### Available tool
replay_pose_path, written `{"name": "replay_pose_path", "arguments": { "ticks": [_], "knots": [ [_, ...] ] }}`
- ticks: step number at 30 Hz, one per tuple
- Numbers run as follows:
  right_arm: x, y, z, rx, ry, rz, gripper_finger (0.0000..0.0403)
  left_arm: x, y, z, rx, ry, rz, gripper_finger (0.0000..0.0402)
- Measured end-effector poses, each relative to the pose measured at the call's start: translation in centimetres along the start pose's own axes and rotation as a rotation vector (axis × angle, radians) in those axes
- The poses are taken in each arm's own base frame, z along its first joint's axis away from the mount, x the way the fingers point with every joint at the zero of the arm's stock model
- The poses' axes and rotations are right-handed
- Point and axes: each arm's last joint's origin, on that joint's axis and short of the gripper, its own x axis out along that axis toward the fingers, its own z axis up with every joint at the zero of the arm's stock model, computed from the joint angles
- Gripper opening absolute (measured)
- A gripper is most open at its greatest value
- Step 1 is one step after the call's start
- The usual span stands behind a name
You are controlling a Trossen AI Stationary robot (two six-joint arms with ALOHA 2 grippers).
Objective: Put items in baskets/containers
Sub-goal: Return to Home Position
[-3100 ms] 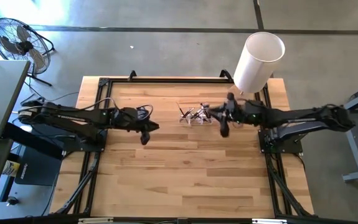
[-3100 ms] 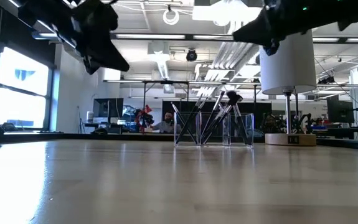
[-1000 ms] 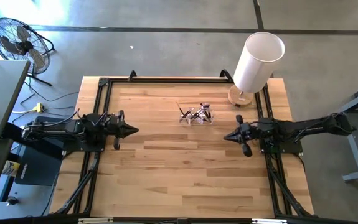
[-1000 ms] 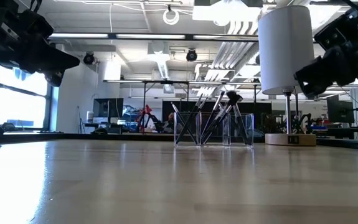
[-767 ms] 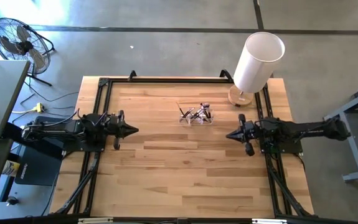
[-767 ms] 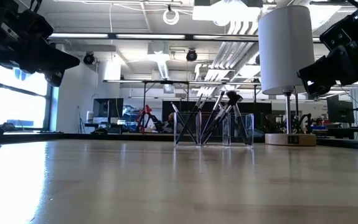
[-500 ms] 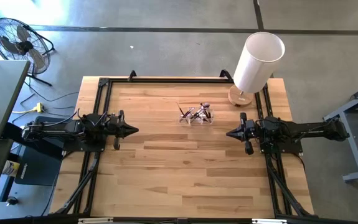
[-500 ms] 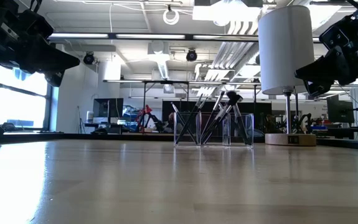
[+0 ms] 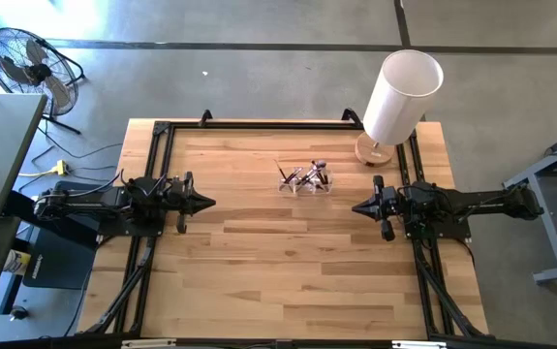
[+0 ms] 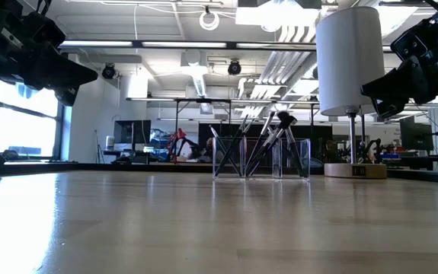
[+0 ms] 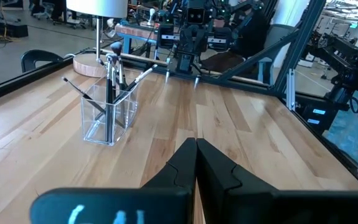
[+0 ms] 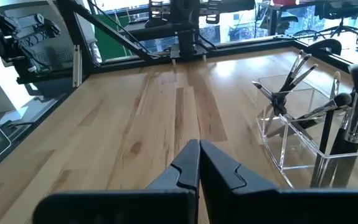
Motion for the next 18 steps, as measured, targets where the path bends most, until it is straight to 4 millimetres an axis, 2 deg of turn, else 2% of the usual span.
{"name": "replay_pose_path", "arguments": {
  "ticks": [18],
  "knots": [
    [0.0,0.0,-0.01,0.0,0.001,0.0,0.0008,0.0,0.0,0.0,0.0,0.0,0.0,0.0003]
  ]
}}
